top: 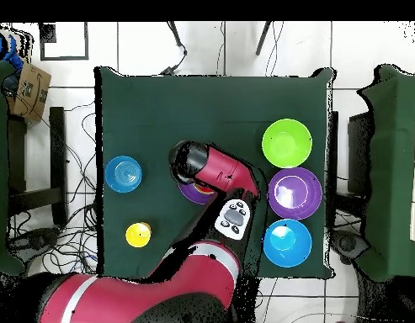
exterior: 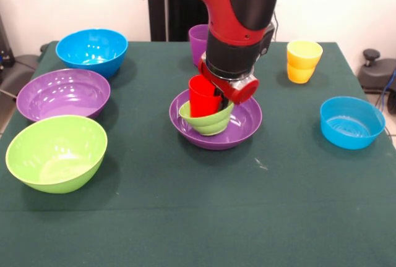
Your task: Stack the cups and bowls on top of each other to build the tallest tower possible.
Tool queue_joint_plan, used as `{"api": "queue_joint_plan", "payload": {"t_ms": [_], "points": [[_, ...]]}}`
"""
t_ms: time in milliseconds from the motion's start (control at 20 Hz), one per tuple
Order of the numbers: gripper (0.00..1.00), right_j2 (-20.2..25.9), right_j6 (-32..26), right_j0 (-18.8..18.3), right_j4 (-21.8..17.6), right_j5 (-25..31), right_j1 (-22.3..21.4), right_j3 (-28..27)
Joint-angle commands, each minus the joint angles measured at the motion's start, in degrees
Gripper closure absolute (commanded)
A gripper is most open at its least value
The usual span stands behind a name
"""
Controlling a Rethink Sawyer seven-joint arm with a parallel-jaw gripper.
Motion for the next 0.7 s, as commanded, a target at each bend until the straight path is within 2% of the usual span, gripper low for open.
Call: {"api": "queue_joint_plan", "payload": {"t_ms": [50, 350, 700], "points": [[1.00, 6.84, 3.48, -0.14, -2.61, 4.32, 2.85, -5.31], [1.00, 6.94, 4.34, -0.14, -2.01, 7.11, 2.96, -7.22], [1.00, 5.16, 5.86, 0.09, -2.37, 13.72, 4.07, -12.68]]}}
